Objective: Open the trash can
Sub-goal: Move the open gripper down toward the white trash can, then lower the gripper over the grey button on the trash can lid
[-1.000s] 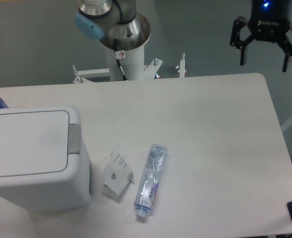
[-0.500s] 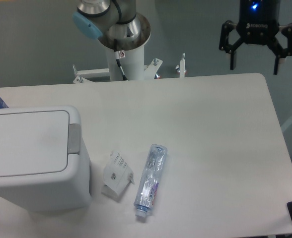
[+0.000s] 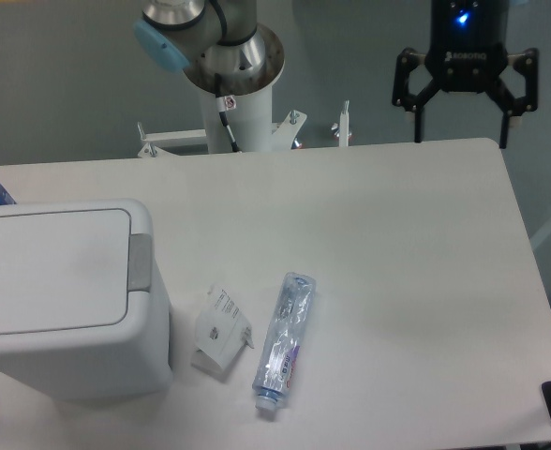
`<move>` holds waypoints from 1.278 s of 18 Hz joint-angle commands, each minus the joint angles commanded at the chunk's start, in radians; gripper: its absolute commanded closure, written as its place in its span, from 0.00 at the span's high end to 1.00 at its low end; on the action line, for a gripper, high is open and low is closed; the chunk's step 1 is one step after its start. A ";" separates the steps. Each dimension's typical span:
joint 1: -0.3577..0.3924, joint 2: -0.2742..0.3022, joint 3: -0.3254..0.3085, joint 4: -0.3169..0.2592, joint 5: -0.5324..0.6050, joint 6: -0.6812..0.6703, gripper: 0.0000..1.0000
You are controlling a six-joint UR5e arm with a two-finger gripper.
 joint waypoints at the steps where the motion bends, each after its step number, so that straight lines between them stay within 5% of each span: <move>1: -0.015 -0.002 0.003 0.002 0.008 -0.034 1.00; 10: -0.175 -0.049 0.020 0.110 0.107 -0.364 1.00; 15: -0.236 -0.107 0.086 0.117 0.107 -0.666 1.00; 23: -0.340 -0.140 0.098 0.109 0.098 -0.836 1.00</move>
